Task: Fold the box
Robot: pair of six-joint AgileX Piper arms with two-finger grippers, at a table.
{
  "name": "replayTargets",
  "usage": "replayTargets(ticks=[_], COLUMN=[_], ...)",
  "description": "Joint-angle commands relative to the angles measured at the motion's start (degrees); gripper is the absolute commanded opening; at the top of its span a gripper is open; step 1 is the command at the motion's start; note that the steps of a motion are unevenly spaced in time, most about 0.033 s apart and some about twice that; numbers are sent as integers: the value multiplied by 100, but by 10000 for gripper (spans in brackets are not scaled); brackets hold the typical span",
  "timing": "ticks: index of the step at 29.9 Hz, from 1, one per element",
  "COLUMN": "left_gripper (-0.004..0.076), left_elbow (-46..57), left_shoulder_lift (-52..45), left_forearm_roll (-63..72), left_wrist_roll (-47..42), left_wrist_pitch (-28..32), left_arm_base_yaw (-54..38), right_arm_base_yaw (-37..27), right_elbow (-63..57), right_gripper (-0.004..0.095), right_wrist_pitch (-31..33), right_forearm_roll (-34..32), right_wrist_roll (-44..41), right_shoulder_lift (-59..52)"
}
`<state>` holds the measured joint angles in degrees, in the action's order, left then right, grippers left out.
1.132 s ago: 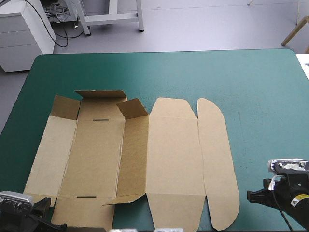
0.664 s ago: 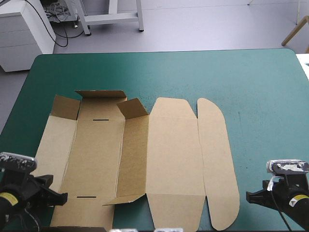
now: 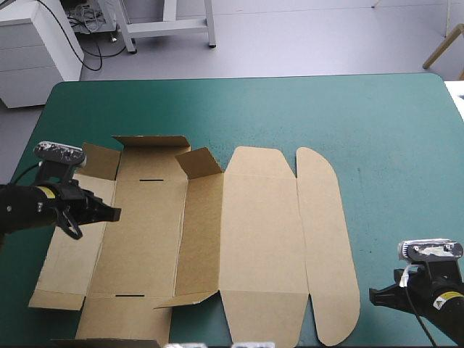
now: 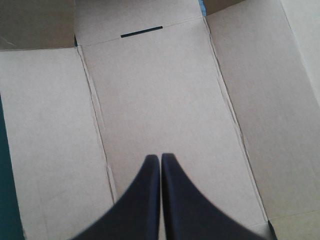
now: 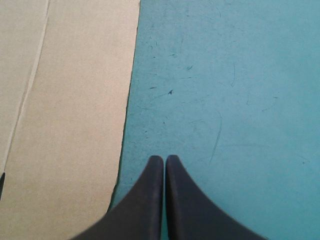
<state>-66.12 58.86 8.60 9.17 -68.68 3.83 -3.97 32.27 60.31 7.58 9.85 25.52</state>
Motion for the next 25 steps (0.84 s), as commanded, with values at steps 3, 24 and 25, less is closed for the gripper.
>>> replayTargets(ticks=[3,24,25], left_gripper=[-10,-10,-10], left_elbow=[-783,-1463,-1463], left_shoulder_lift=[532,962,962], left_forearm_roll=[72,1094,1083], left_wrist_roll=[-97,893,1018], left_wrist_pitch=[278,-551,-551], left_arm_base_yaw=[-55,-4504,-4618], right_arm_base_yaw=[-43,-43,-43], right_elbow=[148,148,148], right_gripper=[-4,-4,-4], right_wrist_pitch=[-295,-295,-295], right_forearm_roll=[56,56,56], right_wrist_roll=[113,210,220], right_shoulder_lift=[47,47,47])
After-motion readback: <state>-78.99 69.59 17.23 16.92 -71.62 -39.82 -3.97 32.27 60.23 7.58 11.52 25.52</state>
